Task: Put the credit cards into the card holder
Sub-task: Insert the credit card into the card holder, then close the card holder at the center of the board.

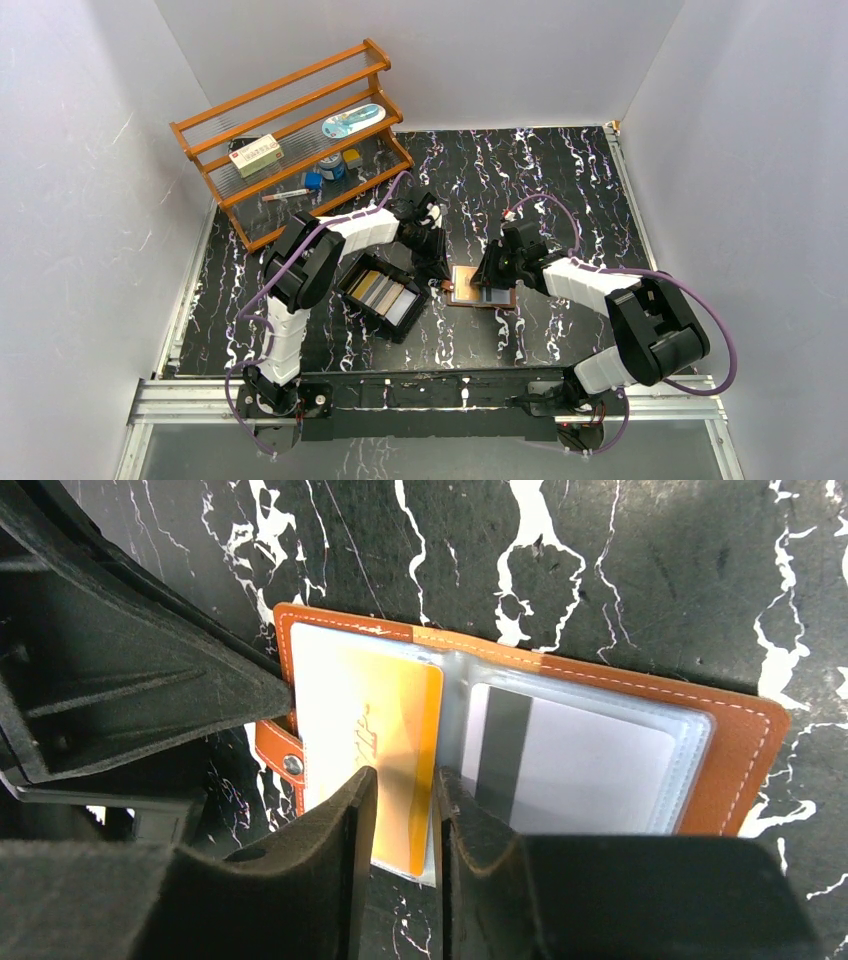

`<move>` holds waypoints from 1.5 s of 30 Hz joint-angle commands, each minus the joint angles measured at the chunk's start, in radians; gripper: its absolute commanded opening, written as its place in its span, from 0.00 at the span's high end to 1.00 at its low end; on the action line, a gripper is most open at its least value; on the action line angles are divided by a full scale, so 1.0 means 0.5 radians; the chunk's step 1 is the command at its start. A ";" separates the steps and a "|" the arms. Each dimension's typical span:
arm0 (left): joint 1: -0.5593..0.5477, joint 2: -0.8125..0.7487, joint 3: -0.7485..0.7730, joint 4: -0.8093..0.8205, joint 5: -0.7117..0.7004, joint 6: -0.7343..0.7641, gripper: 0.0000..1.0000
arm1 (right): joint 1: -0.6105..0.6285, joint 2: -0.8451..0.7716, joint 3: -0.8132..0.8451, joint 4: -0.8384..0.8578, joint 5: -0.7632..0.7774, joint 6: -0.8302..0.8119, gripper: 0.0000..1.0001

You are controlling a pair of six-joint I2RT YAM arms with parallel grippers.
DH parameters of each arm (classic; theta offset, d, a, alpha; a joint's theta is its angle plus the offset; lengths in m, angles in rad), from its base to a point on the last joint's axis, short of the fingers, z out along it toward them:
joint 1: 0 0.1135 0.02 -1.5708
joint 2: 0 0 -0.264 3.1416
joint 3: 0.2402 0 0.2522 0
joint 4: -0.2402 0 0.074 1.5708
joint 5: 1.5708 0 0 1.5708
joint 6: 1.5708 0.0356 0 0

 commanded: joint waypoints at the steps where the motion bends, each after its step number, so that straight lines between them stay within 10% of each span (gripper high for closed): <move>1: -0.015 -0.019 0.119 -0.033 0.049 0.021 0.89 | 0.016 -0.102 0.130 -0.095 -0.004 -0.068 0.61; 21: -0.004 -0.118 0.124 -0.141 0.076 0.120 0.69 | -0.275 -0.640 0.008 -0.670 0.349 -0.005 0.33; 45: -0.015 -0.060 0.049 -0.049 0.177 0.074 0.78 | -0.430 -0.504 -0.347 -0.139 -0.027 0.114 0.25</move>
